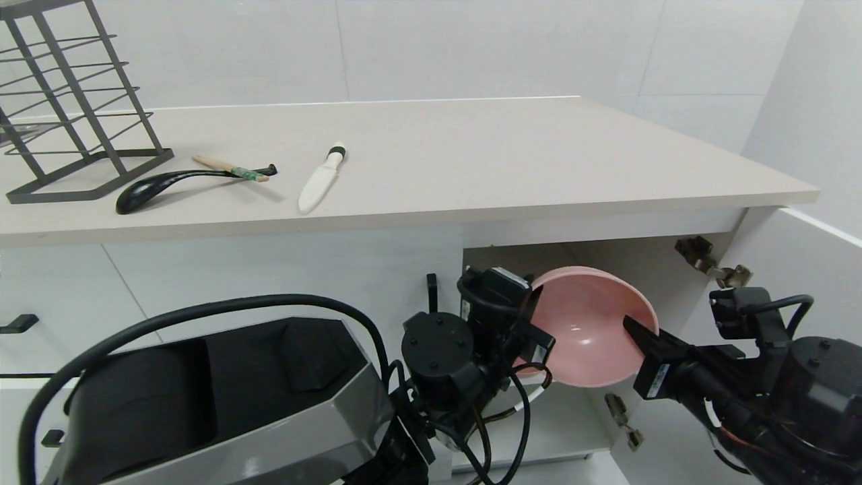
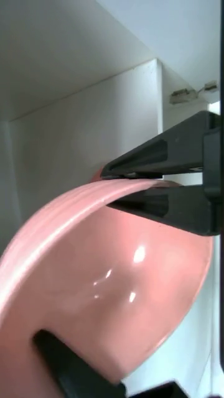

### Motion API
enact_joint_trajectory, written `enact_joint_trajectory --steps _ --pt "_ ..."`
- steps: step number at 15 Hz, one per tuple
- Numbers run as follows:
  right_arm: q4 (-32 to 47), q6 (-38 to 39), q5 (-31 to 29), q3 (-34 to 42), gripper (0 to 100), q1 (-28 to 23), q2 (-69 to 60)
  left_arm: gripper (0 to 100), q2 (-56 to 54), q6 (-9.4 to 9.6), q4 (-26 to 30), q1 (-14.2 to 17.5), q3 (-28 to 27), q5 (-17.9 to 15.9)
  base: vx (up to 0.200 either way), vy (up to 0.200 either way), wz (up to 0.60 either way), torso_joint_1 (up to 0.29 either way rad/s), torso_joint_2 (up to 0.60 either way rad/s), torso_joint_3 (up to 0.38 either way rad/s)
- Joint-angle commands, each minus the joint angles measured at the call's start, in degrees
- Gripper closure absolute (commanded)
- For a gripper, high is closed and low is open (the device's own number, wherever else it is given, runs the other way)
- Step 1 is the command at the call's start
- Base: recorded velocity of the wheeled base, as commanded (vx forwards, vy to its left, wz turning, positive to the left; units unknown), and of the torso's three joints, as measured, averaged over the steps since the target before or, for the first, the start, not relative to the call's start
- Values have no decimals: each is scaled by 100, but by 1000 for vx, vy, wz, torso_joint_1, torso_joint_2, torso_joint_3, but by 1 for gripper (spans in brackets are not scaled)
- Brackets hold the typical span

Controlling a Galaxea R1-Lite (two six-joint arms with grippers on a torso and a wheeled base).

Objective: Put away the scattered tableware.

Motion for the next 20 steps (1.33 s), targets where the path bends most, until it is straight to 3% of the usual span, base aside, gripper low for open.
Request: enact_joint_trajectory --steps 1,2,8,13,19,20 --pt "-28 1 43 -14 100 19 8 100 -11 -1 14 -8 3 -14 0 0 0 0 0 0" --pt "-28 1 43 -14 100 19 8 0 -2 8 14 -43 3 -14 0 0 0 0 0 0" --pt "-28 1 43 -14 100 1 25 0 -11 61 14 -61 29 -14 0 0 0 0 0 0" --pt "-28 1 43 3 100 -8 104 0 -125 69 14 -245 478 -58 0 0 0 0 0 0" --pt "-28 1 43 47 100 -87 219 0 -960 52 14 -404 1735 -216 0 0 0 0 0 0" --pt "-28 1 43 47 100 -87 219 0 -960 52 14 -404 1735 -216 0 0 0 0 0 0"
